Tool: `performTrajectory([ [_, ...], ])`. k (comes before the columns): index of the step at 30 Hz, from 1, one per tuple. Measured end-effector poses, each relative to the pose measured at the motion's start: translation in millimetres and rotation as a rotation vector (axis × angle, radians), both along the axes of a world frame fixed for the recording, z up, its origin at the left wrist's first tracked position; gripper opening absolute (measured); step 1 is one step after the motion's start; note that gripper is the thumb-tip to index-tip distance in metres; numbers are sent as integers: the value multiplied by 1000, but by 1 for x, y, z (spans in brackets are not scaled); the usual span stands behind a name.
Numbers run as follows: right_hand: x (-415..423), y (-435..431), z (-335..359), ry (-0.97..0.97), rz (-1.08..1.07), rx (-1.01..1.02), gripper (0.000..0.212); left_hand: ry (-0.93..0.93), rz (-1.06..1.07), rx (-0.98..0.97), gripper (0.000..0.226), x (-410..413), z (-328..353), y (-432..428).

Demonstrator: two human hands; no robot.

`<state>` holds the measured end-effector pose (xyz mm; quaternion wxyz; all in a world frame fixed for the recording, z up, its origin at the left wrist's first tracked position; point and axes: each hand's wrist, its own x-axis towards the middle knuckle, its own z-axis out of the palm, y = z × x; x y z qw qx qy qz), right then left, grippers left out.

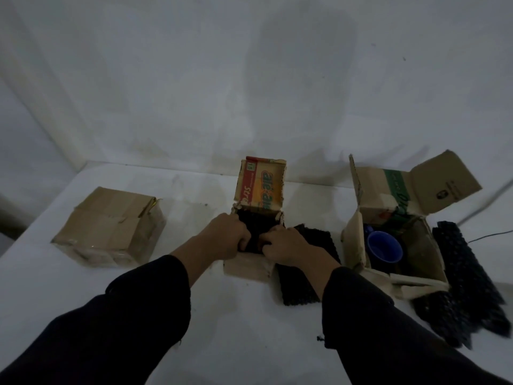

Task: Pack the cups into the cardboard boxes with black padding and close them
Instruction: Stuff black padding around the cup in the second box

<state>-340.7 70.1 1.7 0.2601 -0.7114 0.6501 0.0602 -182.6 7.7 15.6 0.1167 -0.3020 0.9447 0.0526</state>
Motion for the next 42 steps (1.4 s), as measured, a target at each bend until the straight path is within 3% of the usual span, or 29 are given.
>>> performTrajectory([
  [6,0,3,-6,153,77,21,28,42,0,56,29,12,0,6],
  [13,0,3,-8,147,76,-13,32,73,-107,46,59,28,-9,6],
  [16,0,3,-2,124,80,0,28,17,-150,-16,61,33,-8,7],
  [19,1,3,0,140,106,17,37,-3,-153,-86,61,37,-7,10],
  [21,0,4,0,153,124,7,38,-40,-143,-99,52,37,-5,12],
  [24,-1,9,-2,163,150,-134,38,-137,-112,-80,36,35,-3,14],
  [28,-3,20,-7,196,185,-360,43,-181,-102,-99,36,35,-6,16],
  [36,-1,41,-33,118,-62,-628,49,-98,-61,-123,28,35,-7,25],
  [42,6,49,-27,21,-226,-665,47,112,-44,-182,37,36,-9,27],
])
